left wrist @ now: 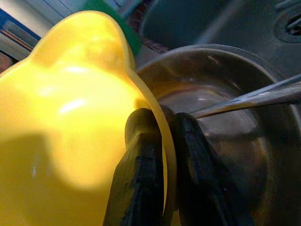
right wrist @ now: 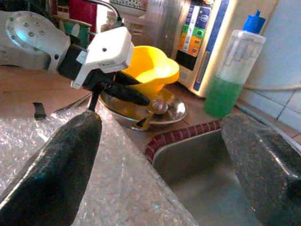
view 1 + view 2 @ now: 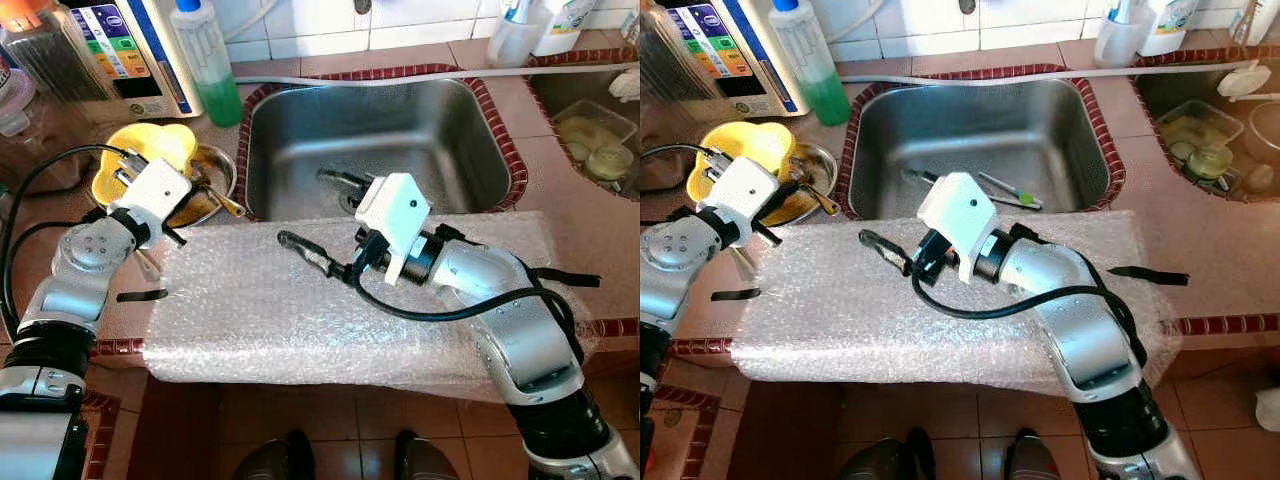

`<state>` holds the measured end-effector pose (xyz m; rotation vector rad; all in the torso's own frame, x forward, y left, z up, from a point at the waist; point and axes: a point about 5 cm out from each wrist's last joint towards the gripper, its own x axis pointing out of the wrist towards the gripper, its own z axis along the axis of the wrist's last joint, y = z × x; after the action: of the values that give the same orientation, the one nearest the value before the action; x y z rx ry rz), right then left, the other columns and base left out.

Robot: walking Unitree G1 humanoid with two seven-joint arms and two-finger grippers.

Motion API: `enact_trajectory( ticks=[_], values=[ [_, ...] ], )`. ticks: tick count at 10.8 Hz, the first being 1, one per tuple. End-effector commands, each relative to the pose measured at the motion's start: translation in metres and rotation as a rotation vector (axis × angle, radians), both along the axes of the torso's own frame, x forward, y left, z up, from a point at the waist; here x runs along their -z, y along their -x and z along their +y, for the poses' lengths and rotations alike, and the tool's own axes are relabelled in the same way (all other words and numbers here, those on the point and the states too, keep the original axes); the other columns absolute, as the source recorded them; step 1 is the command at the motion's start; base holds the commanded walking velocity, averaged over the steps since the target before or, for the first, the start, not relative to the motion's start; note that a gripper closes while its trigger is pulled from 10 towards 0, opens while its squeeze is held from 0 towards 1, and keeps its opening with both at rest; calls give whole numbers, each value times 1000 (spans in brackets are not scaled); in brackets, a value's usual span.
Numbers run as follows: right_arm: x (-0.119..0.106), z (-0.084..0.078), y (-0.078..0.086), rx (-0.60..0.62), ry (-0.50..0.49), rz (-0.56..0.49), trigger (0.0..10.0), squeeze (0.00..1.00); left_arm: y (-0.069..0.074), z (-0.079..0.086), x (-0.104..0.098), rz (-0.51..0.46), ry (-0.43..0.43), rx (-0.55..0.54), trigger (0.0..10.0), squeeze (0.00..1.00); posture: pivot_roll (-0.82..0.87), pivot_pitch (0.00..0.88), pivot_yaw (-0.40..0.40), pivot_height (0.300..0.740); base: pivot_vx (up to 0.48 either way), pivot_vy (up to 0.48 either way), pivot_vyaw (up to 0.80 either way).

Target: Kitchen organization

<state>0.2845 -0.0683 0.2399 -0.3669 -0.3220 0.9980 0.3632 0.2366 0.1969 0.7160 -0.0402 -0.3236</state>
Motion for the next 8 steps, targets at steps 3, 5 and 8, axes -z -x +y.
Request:
enact_trajectory(
  ticks=[3,5,8],
  values=[
    [-8,-2,-5,35,-30,-30,10000,0,7,-8,-21,-212,-223,66,0,0,-200,206,133,740,0,0,0],
    [-13,-7,-14,111,-94,-38,10000,0,13,-25,-30,-345,-308,122,0,0,-196,205,131,740,0,0,0],
    [-29,-24,-37,315,-220,-56,10000,0,24,-65,-13,-424,-369,259,0,0,-191,204,130,740,0,0,0]
  ],
)
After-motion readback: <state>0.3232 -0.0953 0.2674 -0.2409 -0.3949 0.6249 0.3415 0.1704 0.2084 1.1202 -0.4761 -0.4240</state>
